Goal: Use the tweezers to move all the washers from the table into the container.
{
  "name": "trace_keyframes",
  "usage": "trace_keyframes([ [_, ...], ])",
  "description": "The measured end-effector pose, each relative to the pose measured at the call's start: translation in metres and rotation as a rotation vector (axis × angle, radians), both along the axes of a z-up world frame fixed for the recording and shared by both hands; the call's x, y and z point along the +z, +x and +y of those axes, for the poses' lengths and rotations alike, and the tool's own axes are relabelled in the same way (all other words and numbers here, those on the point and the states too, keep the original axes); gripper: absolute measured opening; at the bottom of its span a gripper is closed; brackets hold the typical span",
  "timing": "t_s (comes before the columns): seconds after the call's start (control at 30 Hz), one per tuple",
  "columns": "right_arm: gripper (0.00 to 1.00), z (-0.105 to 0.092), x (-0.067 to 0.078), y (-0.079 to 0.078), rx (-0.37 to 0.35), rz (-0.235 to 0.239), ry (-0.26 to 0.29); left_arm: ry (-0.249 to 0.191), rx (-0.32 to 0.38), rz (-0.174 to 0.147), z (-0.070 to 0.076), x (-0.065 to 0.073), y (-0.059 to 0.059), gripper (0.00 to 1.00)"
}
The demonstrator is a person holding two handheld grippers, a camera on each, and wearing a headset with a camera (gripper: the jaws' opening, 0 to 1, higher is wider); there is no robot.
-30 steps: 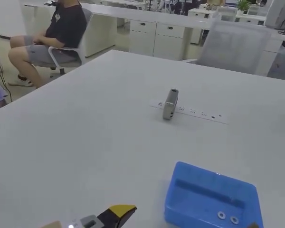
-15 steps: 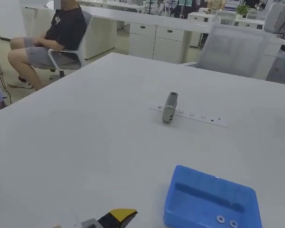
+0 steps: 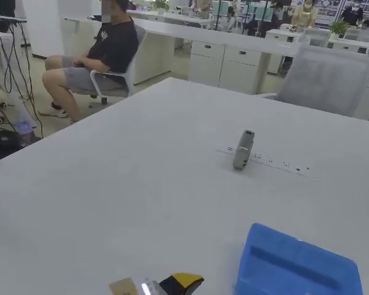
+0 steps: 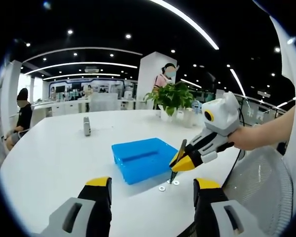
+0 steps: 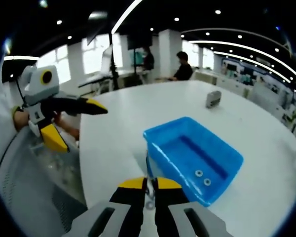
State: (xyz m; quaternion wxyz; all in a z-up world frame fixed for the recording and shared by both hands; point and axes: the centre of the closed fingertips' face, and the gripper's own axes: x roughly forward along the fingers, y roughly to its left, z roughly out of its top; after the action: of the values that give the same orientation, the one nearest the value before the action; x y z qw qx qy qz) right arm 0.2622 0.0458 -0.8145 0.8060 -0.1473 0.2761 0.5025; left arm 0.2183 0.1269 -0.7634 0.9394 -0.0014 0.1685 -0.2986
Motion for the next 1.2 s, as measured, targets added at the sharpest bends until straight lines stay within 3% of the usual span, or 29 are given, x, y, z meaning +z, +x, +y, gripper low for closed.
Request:
trace_keyframes([
  [0.13, 0.03, 0.001, 0.000, 0.001, -0.014, -0.006, -0.006, -0.024, 0.017, -0.009, 0.001, 0.002, 0.002, 0.66],
  [0.23, 0.02, 0.002, 0.003, 0.001, -0.028, -0.005, -0.002, 0.004, 0.019, -0.021, 0.002, 0.002, 0.002, 0.65],
  [0.33, 0.03, 0.007, 0.023, 0.002, -0.061, -0.004, 0.080, 0.003, 0.023, -0.026, 0.003, 0.003, 0.002, 0.65],
  [0.47, 0.03, 0.005, 0.039, 0.005, -0.076, -0.023, 0.073, -0.040, 0.026, -0.065, 0.003, 0.014, 0.003, 0.68],
  [0.5, 0.03, 0.006, 0.049, 0.007, -0.084, -0.027, 0.102, -0.059, 0.029, -0.091, 0.003, 0.022, 0.004, 0.70],
  [0.57, 0.03, 0.007, 0.055, 0.008, -0.094, -0.030, 0.108, -0.054, 0.038, -0.102, 0.005, 0.024, 0.005, 0.72],
  [0.83, 0.03, 0.007, 0.071, 0.011, -0.125, -0.021, 0.112, -0.052, 0.055, -0.096, 0.006, 0.023, 0.006, 0.81],
  [1.0, 0.03, 0.001, 0.077, 0.023, -0.115, -0.030, 0.124, -0.047, 0.071, -0.107, 0.008, 0.024, 0.008, 0.87],
  [1.2, 0.03, -0.003, 0.075, 0.041, -0.063, -0.016, 0.140, -0.036, 0.107, -0.151, 0.012, 0.031, 0.010, 0.96],
])
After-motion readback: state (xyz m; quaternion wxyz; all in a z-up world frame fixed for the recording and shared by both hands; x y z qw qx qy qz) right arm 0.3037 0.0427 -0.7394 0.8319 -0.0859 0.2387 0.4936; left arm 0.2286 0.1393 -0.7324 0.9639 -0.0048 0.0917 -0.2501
